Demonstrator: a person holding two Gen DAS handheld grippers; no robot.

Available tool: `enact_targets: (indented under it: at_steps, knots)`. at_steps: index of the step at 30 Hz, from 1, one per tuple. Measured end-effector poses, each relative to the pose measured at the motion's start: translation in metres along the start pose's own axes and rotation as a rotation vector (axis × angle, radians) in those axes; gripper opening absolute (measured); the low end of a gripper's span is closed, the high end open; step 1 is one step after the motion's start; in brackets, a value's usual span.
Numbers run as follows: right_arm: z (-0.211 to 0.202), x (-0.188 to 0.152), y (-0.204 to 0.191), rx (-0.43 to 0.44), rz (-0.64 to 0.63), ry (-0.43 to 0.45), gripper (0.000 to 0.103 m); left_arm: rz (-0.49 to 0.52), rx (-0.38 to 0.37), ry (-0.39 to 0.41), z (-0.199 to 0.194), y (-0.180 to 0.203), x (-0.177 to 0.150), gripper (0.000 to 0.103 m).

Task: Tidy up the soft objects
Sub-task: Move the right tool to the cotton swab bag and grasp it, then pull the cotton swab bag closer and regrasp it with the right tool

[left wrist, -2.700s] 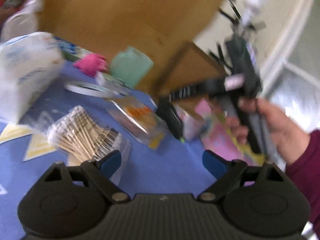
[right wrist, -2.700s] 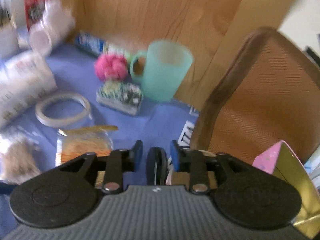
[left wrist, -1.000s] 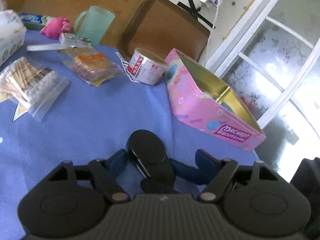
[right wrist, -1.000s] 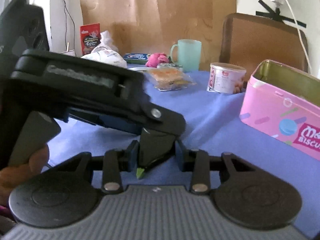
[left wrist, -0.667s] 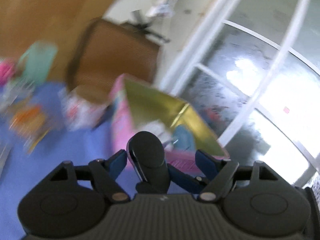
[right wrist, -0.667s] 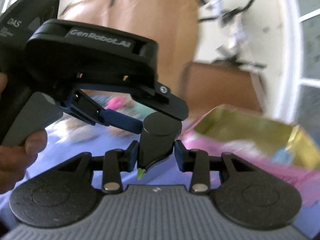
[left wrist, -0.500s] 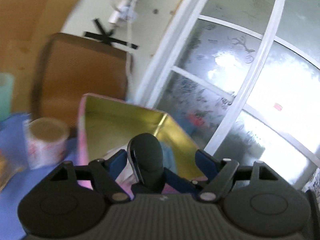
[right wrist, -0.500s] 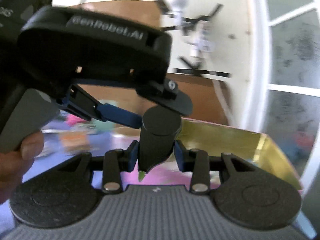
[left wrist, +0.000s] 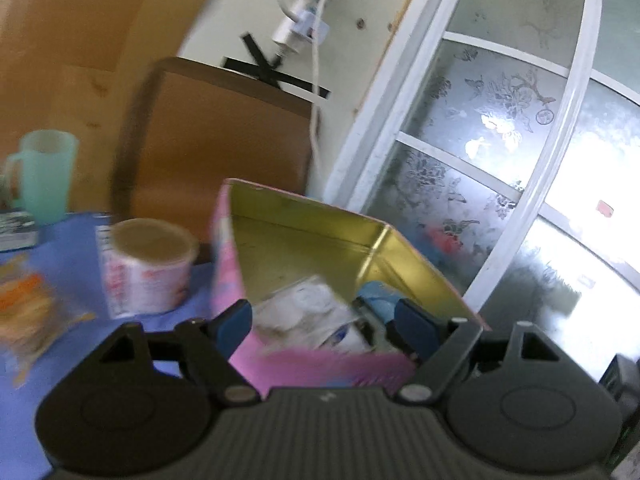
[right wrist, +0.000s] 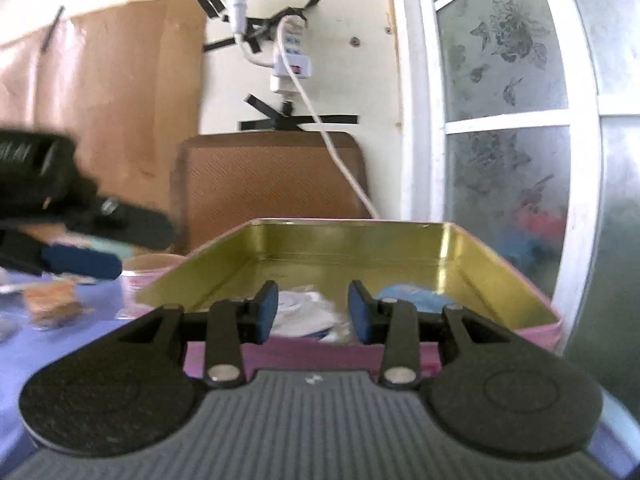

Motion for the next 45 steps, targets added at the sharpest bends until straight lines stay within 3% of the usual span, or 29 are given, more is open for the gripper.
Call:
enact_targets:
  at_steps: [7, 10, 13, 18, 23, 28, 30, 35, 37, 38, 40, 41, 42, 43, 45]
  knots:
    - [-0.03, -0.003, -0.045, 0.155, -0.03, 0.034, 0.043, -0.001, 0.189, 0.007, -0.06, -0.036, -0.032, 0.081]
    - [-0.031, -0.006, -0.064, 0.227, 0.001, -0.01, 0.05, -0.011, 0.272, 0.007, -0.083, -0.05, -0.042, 0.081]
    - [-0.03, -0.012, -0.085, 0.279, 0.008, -0.057, 0.05, -0.003, 0.35, 0.012, -0.107, -0.06, -0.049, 0.082]
    - [-0.034, -0.019, -0.125, 0.377, -0.037, -0.101, 0.05, -0.005, 0.415, 0.07, -0.156, -0.077, -0.062, 0.085]
    - [-0.035, -0.021, -0.173, 0.518, -0.102, -0.162, 0.05, -0.127, 0.481, 0.144, -0.204, -0.118, -0.066, 0.084]
    - [-0.028, -0.023, -0.231, 0.675, -0.176, -0.245, 0.066, -0.256, 0.502, 0.183, -0.23, -0.155, -0.062, 0.081]
    - [-0.023, -0.025, -0.254, 0.701, -0.227, -0.26, 0.068, -0.276, 0.501, 0.198, -0.237, -0.161, -0.065, 0.081]
    - [-0.003, -0.024, -0.301, 0.732, -0.383, -0.249, 0.09, -0.288, 0.506, 0.188, -0.243, -0.163, -0.073, 0.081]
    - [0.014, -0.028, -0.315, 0.754, -0.433, -0.306, 0.095, -0.296, 0.503, 0.18, -0.242, -0.163, -0.075, 0.081]
    - [0.023, -0.032, -0.319, 0.757, -0.441, -0.347, 0.094, -0.299, 0.498, 0.175, -0.241, -0.162, -0.076, 0.081]
    - [0.038, -0.039, -0.316, 0.792, -0.379, -0.449, 0.062, -0.293, 0.49, 0.167, -0.239, -0.159, -0.078, 0.081]
    - [0.038, -0.037, -0.31, 0.8, -0.346, -0.458, 0.048, -0.285, 0.486, 0.163, -0.238, -0.156, -0.079, 0.081]
    - [0.033, -0.037, -0.302, 0.784, -0.355, -0.45, 0.027, -0.276, 0.48, 0.158, -0.237, -0.154, -0.079, 0.081]
    - [0.028, -0.037, -0.295, 0.779, -0.354, -0.452, 0.02, -0.269, 0.472, 0.15, -0.234, -0.153, -0.079, 0.081]
    - [0.013, -0.039, -0.272, 0.793, -0.316, -0.453, 0.019, -0.262, 0.447, 0.129, -0.227, -0.149, -0.079, 0.081]
Point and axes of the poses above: each gripper's, at about its wrist camera, not at the fingertips, and z roughly the way its jaws point, y to its right, x to its top, the point moved 5 cm from there along z, roughly the way its jaws point, and after that the axes turned 4 degrees about -x, right-handed, at the moved point
